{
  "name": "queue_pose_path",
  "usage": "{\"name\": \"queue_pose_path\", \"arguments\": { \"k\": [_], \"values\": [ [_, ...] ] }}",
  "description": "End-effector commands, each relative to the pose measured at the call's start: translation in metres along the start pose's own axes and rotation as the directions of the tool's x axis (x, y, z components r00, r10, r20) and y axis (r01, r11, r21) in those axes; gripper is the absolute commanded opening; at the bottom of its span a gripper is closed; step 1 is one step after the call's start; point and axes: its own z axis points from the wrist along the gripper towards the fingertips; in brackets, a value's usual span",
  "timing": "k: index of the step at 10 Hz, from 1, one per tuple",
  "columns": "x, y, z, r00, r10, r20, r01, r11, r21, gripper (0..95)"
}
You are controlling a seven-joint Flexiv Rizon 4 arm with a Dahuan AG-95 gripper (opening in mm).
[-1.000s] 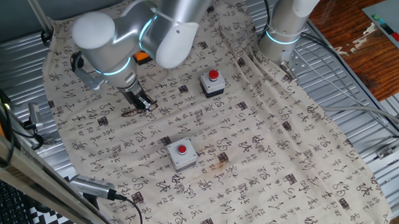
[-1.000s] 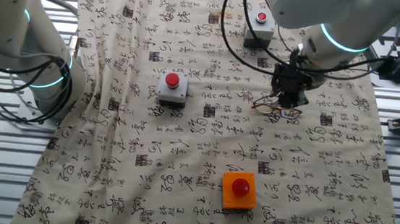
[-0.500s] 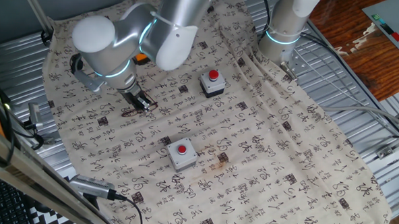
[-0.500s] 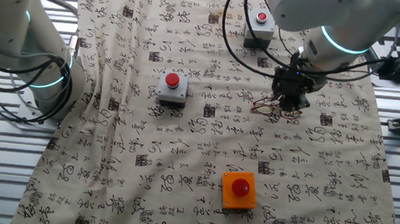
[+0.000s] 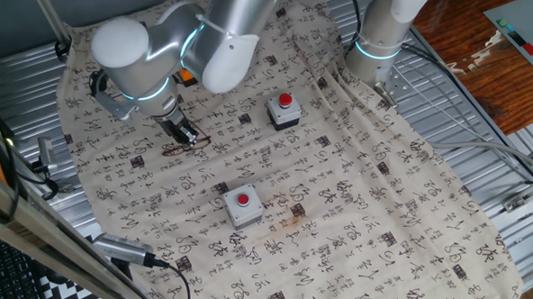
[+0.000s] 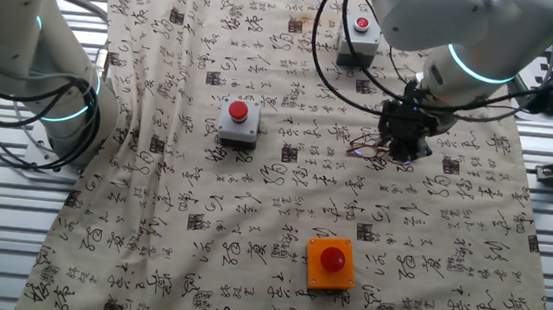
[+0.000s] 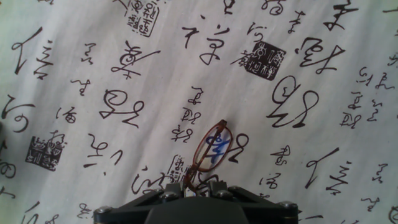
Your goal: Unfold the leg of the glasses (with one hand)
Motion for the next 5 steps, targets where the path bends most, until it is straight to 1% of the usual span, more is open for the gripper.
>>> {"name": "queue_pose_path", "arguments": {
  "k": [1, 5],
  "values": [
    [-0.0002, 0.0028, -0.0006, 1.0, 0.002, -0.001, -0.002, 1.0, -0.003, 19.0],
    [-0.0004, 0.0099, 0.002, 0.999, 0.032, -0.004, -0.032, 0.999, -0.003, 19.0]
  ]
}}
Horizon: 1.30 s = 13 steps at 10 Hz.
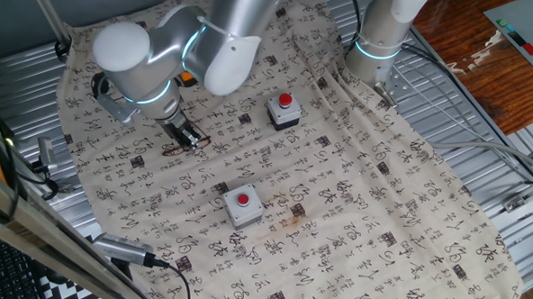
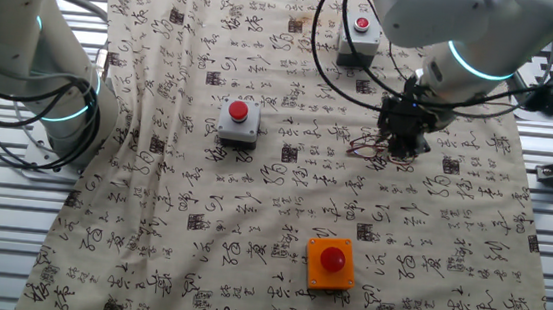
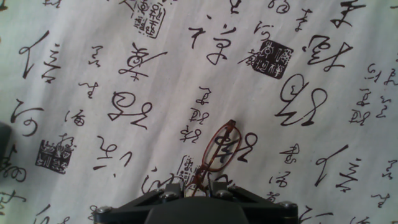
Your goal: Unfold the leg of the glasses (with one hand)
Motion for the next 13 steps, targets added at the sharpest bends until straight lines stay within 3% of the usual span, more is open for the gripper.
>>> {"name": "queue_pose_path", "arguments": {
  "k": [1, 5, 7, 8, 13],
  "values": [
    [-0.0006, 0.0014, 0.0032, 0.998, 0.055, -0.007, -0.055, 0.998, -0.001, 19.0],
    [-0.003, -0.0004, 0.009, 0.992, 0.121, -0.024, -0.12, 0.993, 0.012, 19.0],
    [-0.0029, -0.0005, 0.0086, 0.989, 0.149, -0.023, -0.149, 0.989, 0.001, 19.0],
    [-0.0022, 0.0002, 0.0069, 0.988, 0.152, -0.021, -0.152, 0.988, -0.006, 0.0],
    [-0.0009, 0.0014, 0.003, 0.99, 0.139, -0.017, -0.139, 0.99, -0.015, 0.0]
  ]
}}
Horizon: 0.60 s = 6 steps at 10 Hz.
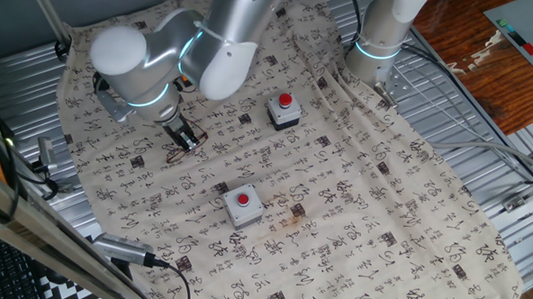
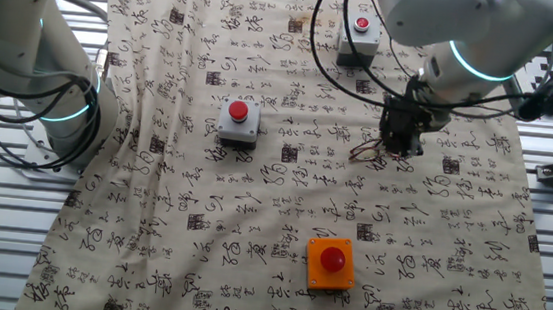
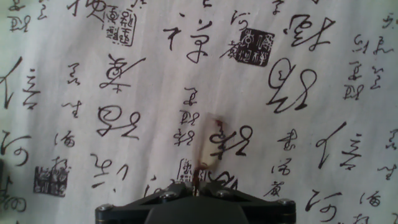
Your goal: Unfold the leg of the glasses (with one hand)
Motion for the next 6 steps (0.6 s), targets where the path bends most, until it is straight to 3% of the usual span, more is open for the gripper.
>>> {"name": "queue_pose_path", "arguments": {
  "k": [1, 3, 6],
  "values": [
    [0.001, 0.0, -0.006, 1.0, -0.016, 0.0, 0.016, 1.0, -0.016, 0.0],
    [0.002, -0.001, -0.016, 0.999, -0.052, 0.001, 0.052, 0.998, -0.026, 0.0],
    [0.0, -0.001, -0.049, 0.987, -0.16, -0.005, 0.16, 0.987, -0.032, 0.0]
  ]
}}
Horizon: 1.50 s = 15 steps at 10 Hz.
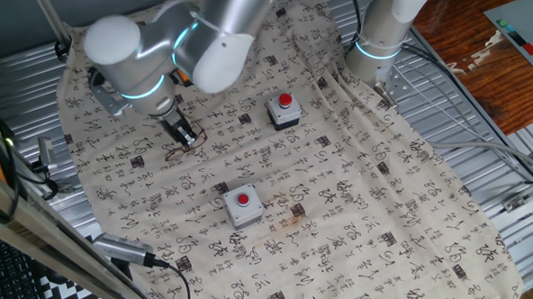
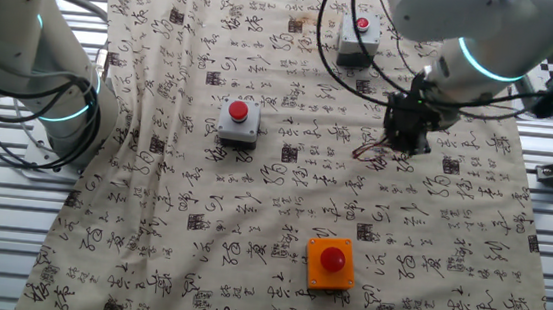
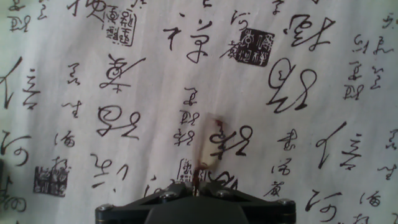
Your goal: Unfold the leg of the glasses (with one hand)
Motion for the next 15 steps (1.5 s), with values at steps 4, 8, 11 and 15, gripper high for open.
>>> {"name": "queue_pose_path", "arguments": {
  "k": [4, 8, 11, 15],
  "values": [
    [0.001, 0.022, -0.066, 0.991, -0.132, -0.022, 0.132, 0.991, -0.014, 0.0],
    [0.01, 0.03, -0.085, 0.986, -0.16, -0.038, 0.159, 0.987, -0.019, 0.0],
    [0.015, 0.026, -0.094, 0.982, -0.183, -0.054, 0.182, 0.983, -0.029, 0.0],
    [0.022, 0.02, -0.099, 0.979, -0.199, -0.051, 0.198, 0.98, -0.033, 0.0]
  ]
}}
